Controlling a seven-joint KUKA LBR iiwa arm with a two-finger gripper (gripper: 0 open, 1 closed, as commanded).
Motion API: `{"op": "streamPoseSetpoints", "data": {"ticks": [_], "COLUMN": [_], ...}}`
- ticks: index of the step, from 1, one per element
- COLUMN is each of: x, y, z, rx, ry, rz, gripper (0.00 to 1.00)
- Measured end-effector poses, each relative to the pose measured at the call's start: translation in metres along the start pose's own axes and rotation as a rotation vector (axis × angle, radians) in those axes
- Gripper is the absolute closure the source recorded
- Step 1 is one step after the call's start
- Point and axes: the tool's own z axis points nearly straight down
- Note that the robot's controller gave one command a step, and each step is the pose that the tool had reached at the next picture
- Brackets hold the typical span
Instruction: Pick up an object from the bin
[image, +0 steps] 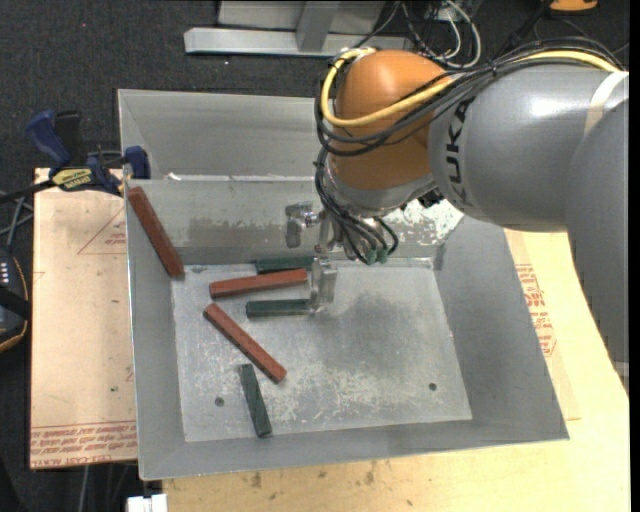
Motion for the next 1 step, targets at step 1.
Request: {"op": "streamPoseSetpoints", "data": {"ticks": [1], "x": [0.0094], "y": [-0.0164], "z": [0.0491], "rx": [-0.001], "ry": [0.005], "rz": [-0.242], "gripper": [0.00]}}
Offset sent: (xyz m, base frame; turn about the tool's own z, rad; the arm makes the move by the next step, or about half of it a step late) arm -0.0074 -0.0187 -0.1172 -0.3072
